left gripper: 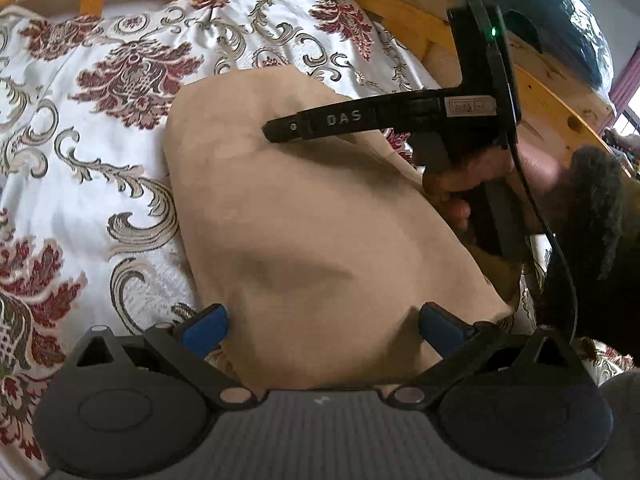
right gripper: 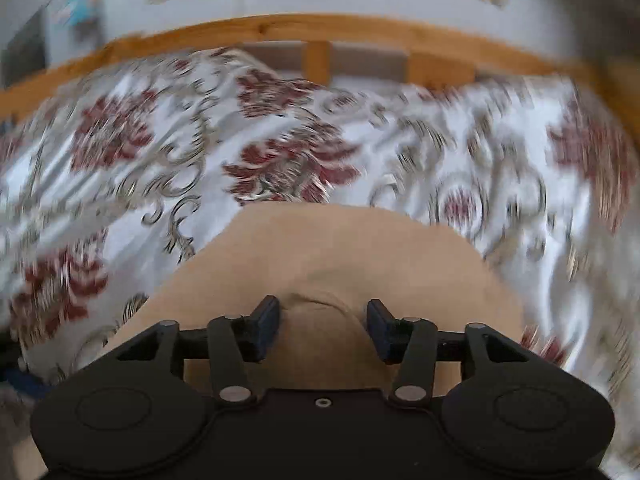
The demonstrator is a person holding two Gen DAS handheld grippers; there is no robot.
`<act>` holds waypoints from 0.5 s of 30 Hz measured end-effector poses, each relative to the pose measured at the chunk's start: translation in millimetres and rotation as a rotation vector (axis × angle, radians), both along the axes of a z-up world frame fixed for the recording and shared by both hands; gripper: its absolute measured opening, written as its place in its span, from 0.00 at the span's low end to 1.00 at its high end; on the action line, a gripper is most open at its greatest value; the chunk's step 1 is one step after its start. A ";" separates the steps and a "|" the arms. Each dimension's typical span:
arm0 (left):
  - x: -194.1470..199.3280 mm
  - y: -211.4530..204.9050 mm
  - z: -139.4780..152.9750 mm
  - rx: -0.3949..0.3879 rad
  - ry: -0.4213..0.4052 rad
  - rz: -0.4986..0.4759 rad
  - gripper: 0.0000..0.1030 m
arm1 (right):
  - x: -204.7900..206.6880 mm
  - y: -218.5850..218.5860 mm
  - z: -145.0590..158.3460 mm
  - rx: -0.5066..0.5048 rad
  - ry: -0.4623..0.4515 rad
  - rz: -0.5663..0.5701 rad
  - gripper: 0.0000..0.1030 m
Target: Fold large clothes
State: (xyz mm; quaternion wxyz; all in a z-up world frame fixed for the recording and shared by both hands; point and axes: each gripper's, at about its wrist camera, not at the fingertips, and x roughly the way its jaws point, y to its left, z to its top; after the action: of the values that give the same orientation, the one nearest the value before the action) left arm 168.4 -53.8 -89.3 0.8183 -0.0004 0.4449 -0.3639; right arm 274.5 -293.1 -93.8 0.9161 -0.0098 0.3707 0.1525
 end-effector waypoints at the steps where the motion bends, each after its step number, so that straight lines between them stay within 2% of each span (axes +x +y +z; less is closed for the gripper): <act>1: -0.4 -0.3 0.2 0.004 -0.002 -0.002 1.00 | 1.2 -5.4 -3.0 0.041 0.021 -0.019 0.56; 3: -3.0 -3.5 0.9 0.013 -0.017 -0.005 1.00 | -0.6 -15.7 -1.1 0.098 0.041 -0.037 0.57; 6: -3.3 -2.4 1.1 -0.003 -0.010 0.005 1.00 | -26.2 -31.6 19.3 0.142 -0.002 -0.062 0.59; 8: -1.2 1.5 1.8 -0.030 0.018 0.024 1.00 | -55.0 -45.1 33.9 0.130 -0.057 -0.123 0.68; 9: 0.7 2.7 2.7 -0.043 0.031 0.034 1.00 | -68.5 -51.8 39.4 0.114 -0.071 -0.160 0.77; 11: 5.1 5.9 5.2 -0.071 0.054 0.053 0.99 | -106.4 -69.4 50.2 0.095 -0.118 -0.287 0.81; 13: 9.2 11.1 9.2 -0.108 0.064 0.084 0.99 | -136.6 -84.8 53.9 0.118 -0.106 -0.451 0.87; 15: 13.5 15.0 13.8 -0.141 0.063 0.116 0.99 | -170.5 -103.3 48.7 0.234 -0.080 -0.607 0.87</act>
State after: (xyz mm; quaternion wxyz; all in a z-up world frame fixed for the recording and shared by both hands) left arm 181.9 -38.8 -75.5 0.8216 -0.0952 0.4428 -0.3463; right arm 104.0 -396.4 -45.1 0.9286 0.2003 0.3003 -0.0864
